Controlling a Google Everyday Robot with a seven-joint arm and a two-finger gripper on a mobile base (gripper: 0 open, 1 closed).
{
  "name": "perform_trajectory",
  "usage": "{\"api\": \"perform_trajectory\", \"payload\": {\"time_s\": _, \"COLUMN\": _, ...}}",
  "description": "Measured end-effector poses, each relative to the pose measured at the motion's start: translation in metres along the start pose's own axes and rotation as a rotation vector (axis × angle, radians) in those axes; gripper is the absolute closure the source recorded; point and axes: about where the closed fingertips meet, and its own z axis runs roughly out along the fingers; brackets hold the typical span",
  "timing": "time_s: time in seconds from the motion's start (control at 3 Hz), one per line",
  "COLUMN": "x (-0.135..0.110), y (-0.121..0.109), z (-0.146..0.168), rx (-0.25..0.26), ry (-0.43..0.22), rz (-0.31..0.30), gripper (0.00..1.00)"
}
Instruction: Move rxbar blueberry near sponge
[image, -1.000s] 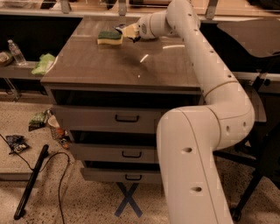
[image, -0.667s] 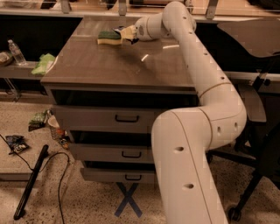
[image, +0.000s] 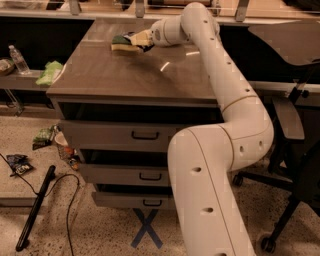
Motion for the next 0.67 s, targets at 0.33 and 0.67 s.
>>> {"api": "perform_trajectory", "payload": {"time_s": 0.33, "x": -0.005, "y": -0.002, "z": -0.005, "rx": 0.006, "ry": -0.003, "rz": -0.002, "gripper": 0.04}}
{"api": "perform_trajectory", "payload": {"time_s": 0.67, "x": -0.015, "y": -0.012, "z": -0.027, "rx": 0.034, "ry": -0.016, "rz": -0.008, "gripper": 0.00}}
